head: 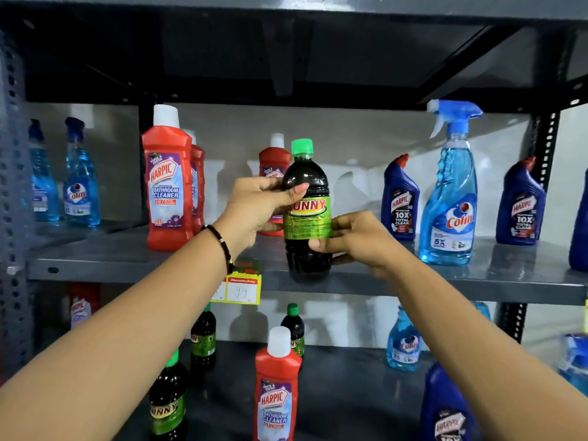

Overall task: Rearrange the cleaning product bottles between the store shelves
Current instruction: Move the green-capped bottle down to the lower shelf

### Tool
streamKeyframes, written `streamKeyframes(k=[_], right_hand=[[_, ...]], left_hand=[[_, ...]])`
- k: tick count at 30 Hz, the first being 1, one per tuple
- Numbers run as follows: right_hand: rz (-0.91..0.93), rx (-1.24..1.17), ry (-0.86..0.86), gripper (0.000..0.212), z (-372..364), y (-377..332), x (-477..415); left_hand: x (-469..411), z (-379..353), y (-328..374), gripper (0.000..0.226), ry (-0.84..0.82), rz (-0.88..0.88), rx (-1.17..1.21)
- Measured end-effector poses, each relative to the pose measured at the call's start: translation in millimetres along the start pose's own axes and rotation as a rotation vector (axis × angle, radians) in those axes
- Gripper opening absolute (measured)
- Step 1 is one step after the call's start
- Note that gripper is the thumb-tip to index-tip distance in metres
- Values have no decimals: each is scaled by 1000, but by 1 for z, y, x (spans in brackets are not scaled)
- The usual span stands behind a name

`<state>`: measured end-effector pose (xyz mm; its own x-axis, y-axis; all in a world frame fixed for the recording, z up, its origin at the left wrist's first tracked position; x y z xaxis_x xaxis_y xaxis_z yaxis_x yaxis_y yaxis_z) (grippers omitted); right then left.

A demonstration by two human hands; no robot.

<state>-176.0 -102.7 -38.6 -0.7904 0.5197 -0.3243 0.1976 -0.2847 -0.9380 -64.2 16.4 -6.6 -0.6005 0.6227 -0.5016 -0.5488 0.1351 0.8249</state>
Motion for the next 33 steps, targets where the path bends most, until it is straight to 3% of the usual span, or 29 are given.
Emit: streamKeyframes(k=[3,6,8,12,16,24,33], right_hand=[[36,-47,-29,28,11,-7,35],[29,-79,-60,43,20,-2,69],[-11,-47,-78,51,24,11,89],[-122,-65,-119,45,27,60,124],[-240,-86,-144,33,28,122,140],[-366,5,-24,37,32,229,117],[-503,235,64,30,37,294,87]], left_hand=[[28,-11,16,13,23,-64,-17],[56,-21,20,22,3,-69,2],[76,-29,8,30,-14,-71,4],[120,-51,-40,50,-22,-24,15],[148,-77,-93,32,-22,21,-20],[141,-134,-190,40,-125,125,-80],[135,-166,-253,41,-73,291,-147]])
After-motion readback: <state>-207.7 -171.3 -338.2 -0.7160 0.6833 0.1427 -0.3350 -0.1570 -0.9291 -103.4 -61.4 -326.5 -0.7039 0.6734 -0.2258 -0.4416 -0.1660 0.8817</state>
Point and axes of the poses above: each hand's wrist, its own x-axis away from the middle knuckle, its own z-axis out of the back of the hand, y = z × x, the point moved 1 cm from there along -x, towards the middle knuckle, and after that the axes turned 15 degrees about -x, right-handed, at the moved point
